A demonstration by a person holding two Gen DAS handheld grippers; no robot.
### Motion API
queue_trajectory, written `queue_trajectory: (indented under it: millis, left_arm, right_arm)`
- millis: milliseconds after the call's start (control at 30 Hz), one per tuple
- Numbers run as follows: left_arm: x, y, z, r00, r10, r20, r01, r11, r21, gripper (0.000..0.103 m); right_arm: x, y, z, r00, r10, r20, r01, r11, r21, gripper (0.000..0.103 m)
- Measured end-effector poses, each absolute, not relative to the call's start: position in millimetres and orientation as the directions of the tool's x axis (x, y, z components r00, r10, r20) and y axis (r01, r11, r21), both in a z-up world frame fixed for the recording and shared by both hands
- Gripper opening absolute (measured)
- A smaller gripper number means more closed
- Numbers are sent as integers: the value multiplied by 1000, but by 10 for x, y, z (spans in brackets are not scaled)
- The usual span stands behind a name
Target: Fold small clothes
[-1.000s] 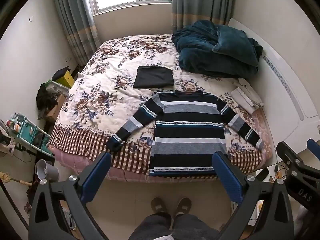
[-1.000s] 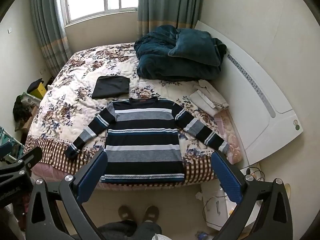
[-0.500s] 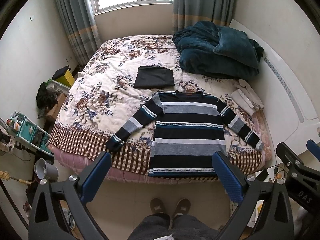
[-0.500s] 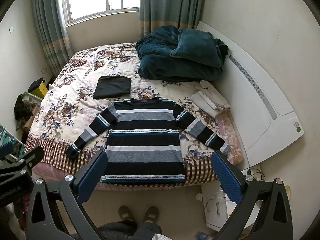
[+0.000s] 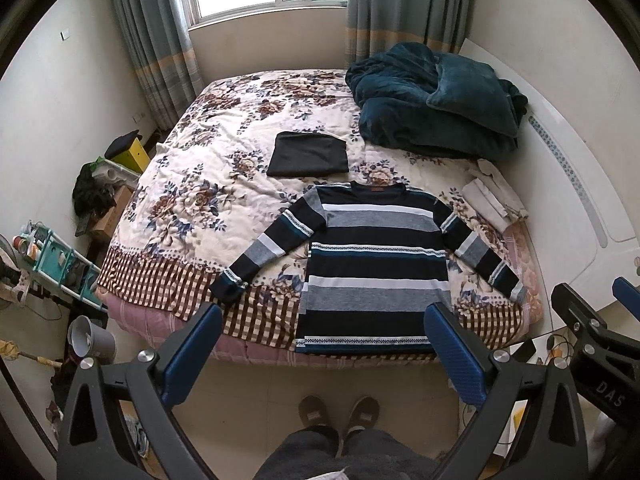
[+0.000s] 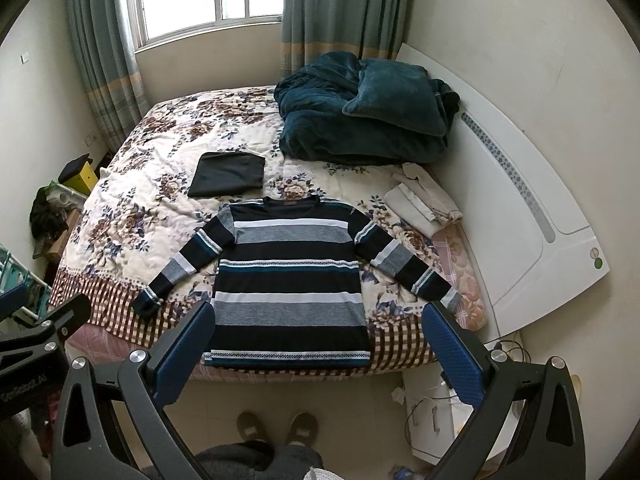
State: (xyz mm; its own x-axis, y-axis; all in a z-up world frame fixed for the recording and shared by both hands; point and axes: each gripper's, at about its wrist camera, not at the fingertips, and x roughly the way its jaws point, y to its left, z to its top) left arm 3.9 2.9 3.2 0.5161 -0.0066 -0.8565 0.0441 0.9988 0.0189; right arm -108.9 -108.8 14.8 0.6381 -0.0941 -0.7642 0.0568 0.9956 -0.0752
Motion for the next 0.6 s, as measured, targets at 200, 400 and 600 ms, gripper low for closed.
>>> queue_trajectory:
  millis: [200,400,600]
  left_arm:
    - [35,27,34,518,-5,-856,43,999,20,103]
    - [31,26,33,519,-7,-855,42,999,17,103]
    - [39,18,35,519,-9,-855,43,999,16,103]
  right_arm:
    - [-1078,-1070,142,638,-94,-764,58,996,-74,103]
    - [-1037,-1035,162,640,-95,-763,59,995,-75,103]
    - [-1041,-1051,171,639,-95,-763,59,995,-75,103]
